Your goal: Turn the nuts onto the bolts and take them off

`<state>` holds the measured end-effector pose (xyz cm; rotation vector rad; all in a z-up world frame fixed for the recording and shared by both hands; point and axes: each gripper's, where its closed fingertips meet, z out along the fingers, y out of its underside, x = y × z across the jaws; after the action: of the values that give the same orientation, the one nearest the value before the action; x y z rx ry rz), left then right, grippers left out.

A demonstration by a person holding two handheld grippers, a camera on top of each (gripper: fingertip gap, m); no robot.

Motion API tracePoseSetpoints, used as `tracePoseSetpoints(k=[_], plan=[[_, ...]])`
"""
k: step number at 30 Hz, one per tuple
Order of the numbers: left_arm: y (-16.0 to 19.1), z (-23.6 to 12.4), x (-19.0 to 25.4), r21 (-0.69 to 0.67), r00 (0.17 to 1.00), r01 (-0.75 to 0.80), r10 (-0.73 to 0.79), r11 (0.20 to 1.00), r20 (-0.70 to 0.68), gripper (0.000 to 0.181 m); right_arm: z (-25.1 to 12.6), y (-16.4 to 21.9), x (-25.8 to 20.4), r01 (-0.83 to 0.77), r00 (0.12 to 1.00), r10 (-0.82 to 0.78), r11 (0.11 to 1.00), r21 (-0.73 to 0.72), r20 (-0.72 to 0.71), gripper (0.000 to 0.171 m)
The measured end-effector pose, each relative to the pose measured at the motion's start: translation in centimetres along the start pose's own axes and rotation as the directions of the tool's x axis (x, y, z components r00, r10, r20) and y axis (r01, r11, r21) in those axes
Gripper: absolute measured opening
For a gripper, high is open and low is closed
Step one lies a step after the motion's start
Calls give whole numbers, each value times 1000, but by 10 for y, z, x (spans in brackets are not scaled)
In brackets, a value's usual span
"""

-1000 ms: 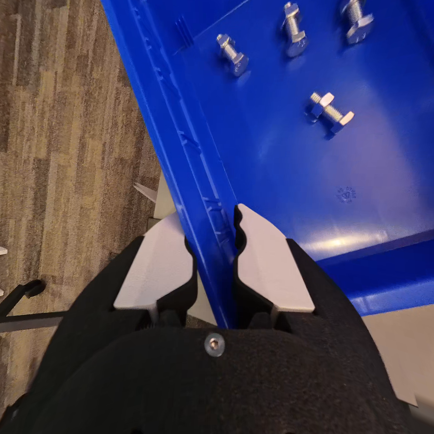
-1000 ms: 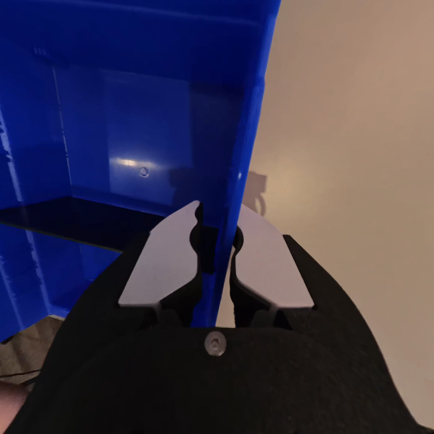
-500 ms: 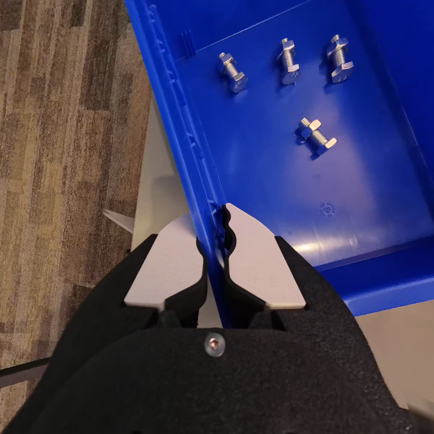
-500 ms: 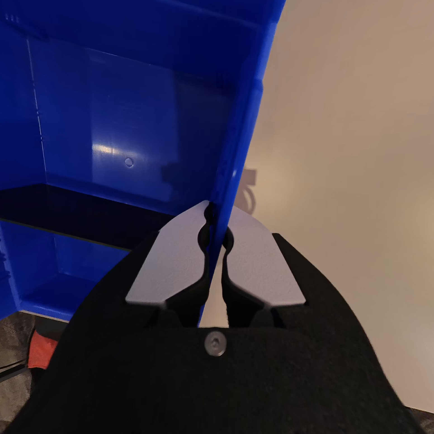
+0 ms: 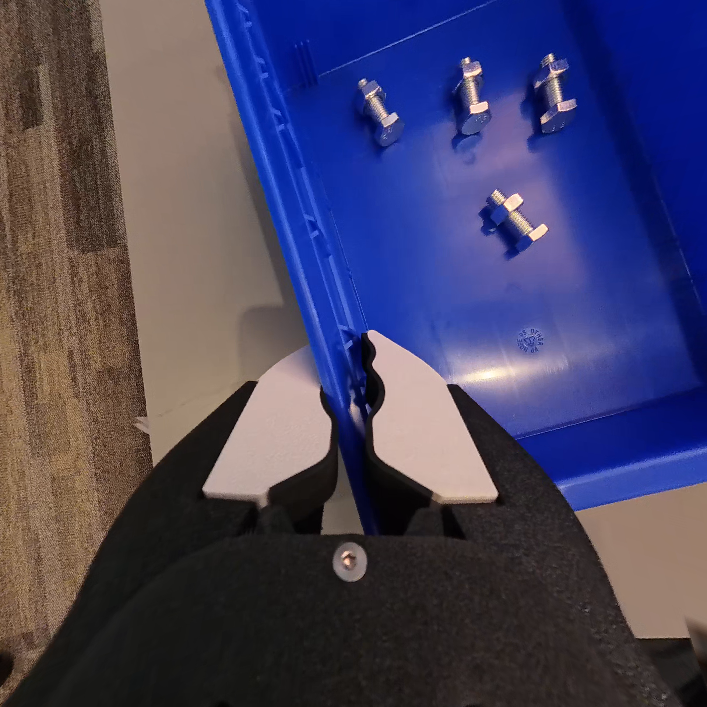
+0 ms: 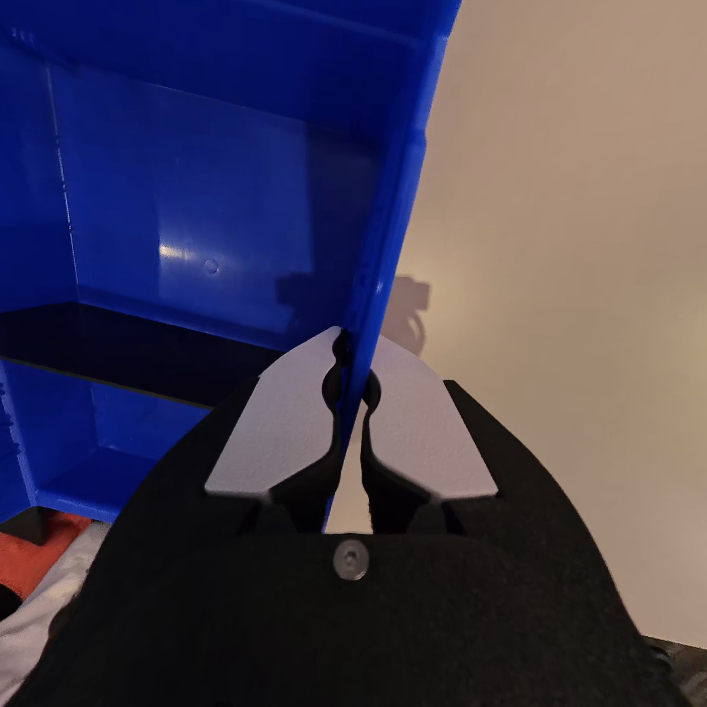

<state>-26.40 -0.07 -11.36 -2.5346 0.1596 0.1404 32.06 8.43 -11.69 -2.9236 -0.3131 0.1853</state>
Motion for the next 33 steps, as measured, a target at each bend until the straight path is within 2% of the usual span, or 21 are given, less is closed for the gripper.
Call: tracePoseSetpoints(k=[12,15,30,33], plan=[[0,3,-14,3,996,-44,44,999,-73,8,-21,35,141,-5,1000,5,1000,3,4,5],[-1,4,-19,0,996,-10,10,1000,-86,7,-25,41,170,-6,1000,6,1000,3,3,5],[10,1,-52,-14,996,26,-27,1000,-81,6,-38,63,262,-55,998,55,998,0,1,5],[12,1,-60,-6,997,-4,3,1000,-74,7,-40,66,278,-76,997,76,997,0,-4,5]])
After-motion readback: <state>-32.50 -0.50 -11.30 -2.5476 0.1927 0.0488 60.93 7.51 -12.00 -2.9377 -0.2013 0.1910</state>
